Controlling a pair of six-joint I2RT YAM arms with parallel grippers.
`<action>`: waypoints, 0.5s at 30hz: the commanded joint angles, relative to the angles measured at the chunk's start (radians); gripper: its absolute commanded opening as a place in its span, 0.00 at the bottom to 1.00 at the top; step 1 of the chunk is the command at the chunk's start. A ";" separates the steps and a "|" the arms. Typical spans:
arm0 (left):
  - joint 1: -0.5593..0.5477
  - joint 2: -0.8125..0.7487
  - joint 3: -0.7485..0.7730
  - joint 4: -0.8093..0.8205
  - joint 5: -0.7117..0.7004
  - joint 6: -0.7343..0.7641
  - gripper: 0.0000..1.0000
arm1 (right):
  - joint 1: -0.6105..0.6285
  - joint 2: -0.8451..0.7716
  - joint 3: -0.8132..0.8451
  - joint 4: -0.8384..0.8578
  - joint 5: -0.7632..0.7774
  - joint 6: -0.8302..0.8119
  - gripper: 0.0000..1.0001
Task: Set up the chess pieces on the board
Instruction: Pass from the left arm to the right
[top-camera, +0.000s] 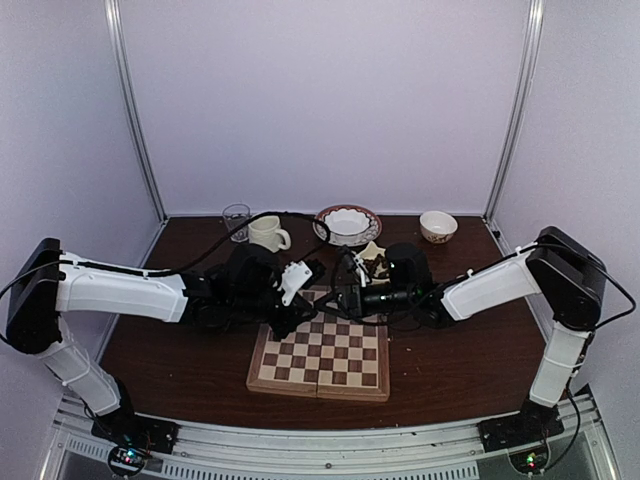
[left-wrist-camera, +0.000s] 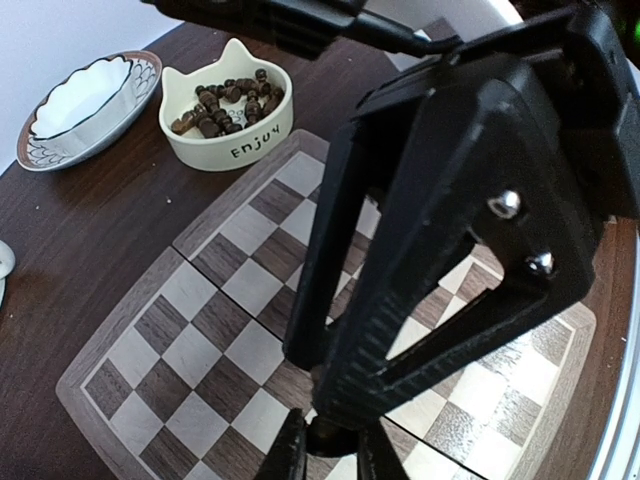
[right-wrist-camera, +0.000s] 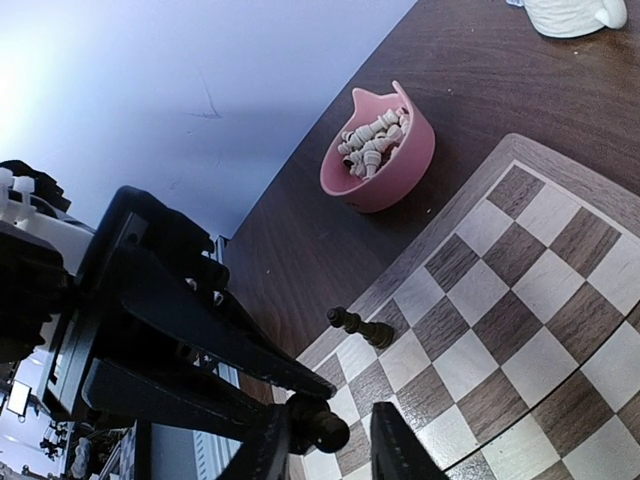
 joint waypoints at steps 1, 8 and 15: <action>-0.005 -0.027 -0.003 0.049 0.004 0.015 0.15 | 0.002 0.010 0.027 0.030 -0.032 0.015 0.26; -0.006 -0.025 -0.003 0.045 -0.036 0.013 0.15 | 0.003 0.017 0.022 0.070 -0.054 0.038 0.23; -0.006 -0.022 -0.001 0.045 -0.036 0.010 0.16 | 0.008 0.022 0.022 0.093 -0.069 0.049 0.10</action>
